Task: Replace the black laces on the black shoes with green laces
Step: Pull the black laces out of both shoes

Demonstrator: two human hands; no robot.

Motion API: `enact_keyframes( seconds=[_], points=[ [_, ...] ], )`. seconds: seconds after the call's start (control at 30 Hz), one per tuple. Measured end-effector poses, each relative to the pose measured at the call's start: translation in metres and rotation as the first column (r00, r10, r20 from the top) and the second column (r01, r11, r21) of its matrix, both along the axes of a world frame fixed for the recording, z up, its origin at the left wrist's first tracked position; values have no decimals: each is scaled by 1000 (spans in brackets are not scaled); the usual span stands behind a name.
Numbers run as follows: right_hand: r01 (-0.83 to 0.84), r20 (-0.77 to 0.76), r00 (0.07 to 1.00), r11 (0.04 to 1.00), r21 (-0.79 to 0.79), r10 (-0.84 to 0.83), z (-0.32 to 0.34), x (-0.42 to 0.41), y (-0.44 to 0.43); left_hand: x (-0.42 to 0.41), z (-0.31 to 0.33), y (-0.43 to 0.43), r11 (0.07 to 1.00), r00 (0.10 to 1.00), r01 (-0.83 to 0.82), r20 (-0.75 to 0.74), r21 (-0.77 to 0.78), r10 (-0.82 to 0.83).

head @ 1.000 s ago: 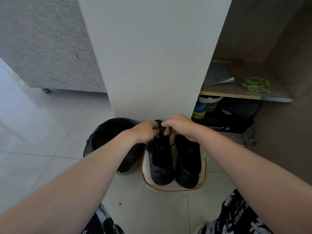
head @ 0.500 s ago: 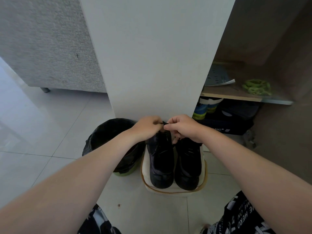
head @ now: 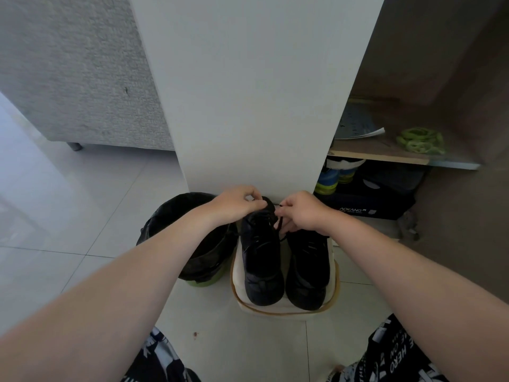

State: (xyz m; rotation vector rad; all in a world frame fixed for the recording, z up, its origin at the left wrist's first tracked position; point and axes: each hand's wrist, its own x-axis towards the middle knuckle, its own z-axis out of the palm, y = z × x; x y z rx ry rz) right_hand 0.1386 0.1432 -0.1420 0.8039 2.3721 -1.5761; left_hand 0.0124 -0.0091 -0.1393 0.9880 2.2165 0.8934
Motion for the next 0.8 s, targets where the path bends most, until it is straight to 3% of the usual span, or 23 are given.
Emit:
enact_keyframes(
  seconds=[0.13, 0.2, 0.3, 0.37, 0.47, 0.57, 0.63, 0.73, 0.8],
  points=[
    [43, 29, 998, 984, 172, -48, 3, -5, -5, 1, 3, -2, 988, 988, 138, -67, -62, -142],
    [-15, 56, 998, 948, 318, -4, 4, -7, -7, 0, 4, -1, 997, 994, 76, -74, -30, -78],
    [-124, 87, 992, 898, 422, 96, 0, -6, -1, -3, 7, -4, 994, 993, -97, 72, 54, 93],
    [-262, 186, 963, 828, 496, 193, 0, -6, 3, -4, 8, -6, 984, 980, -165, 120, 60, 157],
    [-391, 293, 916, 767, 508, 273, 4, -6, 3, -2, 6, -5, 971, 967, -226, 136, 76, 215],
    [-418, 314, 906, 728, 543, 285, 5, -6, 4, -2, 2, -2, 961, 963, -258, 110, 94, 248],
    [-419, 323, 905, 718, 556, 278, 5, -4, 5, -3, -4, -3, 974, 974, -224, -13, 47, 225],
    [-482, 378, 870, 707, 517, 316, 5, -1, 4, 2, -6, -3, 998, 899, -58, -434, 32, 67],
    [-521, 408, 847, 684, 511, 340, 7, -2, 2, 10, 0, 3, 992, 876, 120, -475, 45, -84]
  ],
)
